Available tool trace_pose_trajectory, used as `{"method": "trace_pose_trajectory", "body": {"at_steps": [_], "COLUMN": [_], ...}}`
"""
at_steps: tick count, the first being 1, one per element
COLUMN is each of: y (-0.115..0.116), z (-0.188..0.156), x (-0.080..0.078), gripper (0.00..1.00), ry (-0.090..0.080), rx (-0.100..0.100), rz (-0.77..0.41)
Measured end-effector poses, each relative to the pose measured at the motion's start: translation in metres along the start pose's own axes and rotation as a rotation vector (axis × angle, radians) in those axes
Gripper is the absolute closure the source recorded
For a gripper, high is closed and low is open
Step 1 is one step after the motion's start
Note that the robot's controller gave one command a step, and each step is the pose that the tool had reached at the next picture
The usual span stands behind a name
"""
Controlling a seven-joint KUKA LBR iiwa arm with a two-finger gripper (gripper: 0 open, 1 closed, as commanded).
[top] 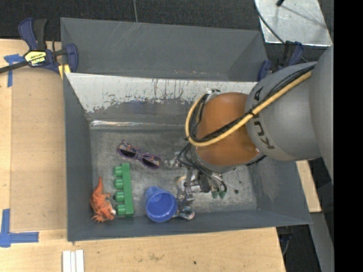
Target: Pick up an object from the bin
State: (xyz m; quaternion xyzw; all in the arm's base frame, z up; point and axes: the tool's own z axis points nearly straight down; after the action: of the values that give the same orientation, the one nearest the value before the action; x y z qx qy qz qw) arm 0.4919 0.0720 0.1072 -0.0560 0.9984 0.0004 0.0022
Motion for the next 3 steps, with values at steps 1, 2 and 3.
{"method": "trace_pose_trajectory", "body": {"at_steps": [1, 2, 3], "y": [-0.008, 0.079, 0.079], "z": [0.032, 0.030, 0.030], "x": [-0.001, -0.015, -0.015], "gripper": [0.00, 1.00, 1.00], "ry": [-0.001, -0.012, -0.012], "rx": [-0.001, 0.003, 0.003], "rz": [-0.067, -0.139, -0.139]}}
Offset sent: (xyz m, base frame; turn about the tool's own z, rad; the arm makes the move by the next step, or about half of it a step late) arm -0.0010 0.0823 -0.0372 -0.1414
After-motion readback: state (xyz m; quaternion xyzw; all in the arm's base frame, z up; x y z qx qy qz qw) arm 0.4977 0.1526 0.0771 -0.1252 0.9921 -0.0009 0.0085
